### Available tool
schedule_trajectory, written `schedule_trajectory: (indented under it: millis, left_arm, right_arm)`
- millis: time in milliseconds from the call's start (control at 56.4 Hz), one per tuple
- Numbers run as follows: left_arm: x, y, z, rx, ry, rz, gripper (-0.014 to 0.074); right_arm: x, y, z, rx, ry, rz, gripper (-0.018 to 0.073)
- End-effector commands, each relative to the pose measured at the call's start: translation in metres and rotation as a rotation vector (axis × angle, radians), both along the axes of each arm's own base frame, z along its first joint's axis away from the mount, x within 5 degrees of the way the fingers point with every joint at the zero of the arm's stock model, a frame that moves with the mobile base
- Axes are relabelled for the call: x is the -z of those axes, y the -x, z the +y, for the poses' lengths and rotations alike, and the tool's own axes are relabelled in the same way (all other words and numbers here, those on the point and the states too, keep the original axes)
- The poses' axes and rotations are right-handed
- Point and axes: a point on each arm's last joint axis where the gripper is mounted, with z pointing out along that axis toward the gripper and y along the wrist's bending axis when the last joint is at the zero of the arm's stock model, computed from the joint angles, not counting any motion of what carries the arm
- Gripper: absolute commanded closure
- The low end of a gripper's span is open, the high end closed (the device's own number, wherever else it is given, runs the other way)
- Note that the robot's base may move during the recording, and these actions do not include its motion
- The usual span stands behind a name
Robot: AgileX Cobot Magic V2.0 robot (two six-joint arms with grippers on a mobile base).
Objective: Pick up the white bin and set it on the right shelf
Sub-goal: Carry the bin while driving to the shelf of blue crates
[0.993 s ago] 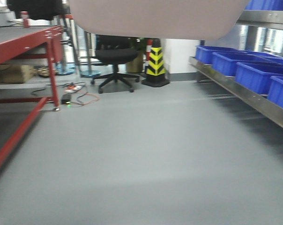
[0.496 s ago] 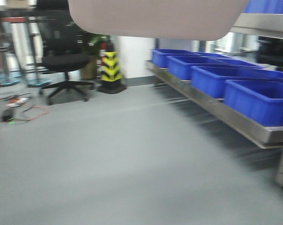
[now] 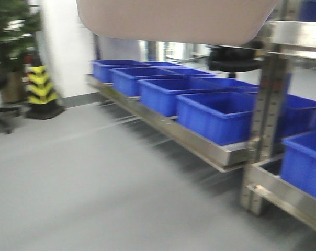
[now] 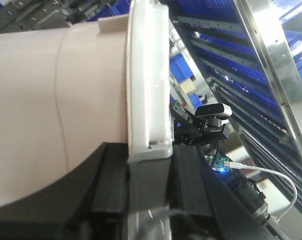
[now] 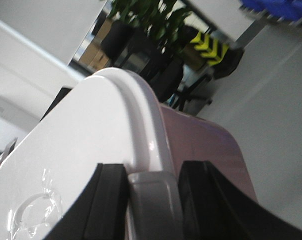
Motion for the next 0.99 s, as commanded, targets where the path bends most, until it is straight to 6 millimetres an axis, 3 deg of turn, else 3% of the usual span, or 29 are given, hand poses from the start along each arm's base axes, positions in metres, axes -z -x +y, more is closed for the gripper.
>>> schedule_trajectory:
  millis: [0,975]
  left_arm:
    - [-0.0398,0.0331,-0.0099,0.181,0.098,-0.134,0.0713]
    - [-0.0398,0.0331,-0.0099,0.181,0.098,-0.134,0.0713]
  right_arm:
    - [-0.0339,0.0147,0.0087,-0.054,-0.07,-0.106,0.0503]
    - [-0.0339,0.0148,0.0087,-0.055,-0.07,-0.106,0.0503]
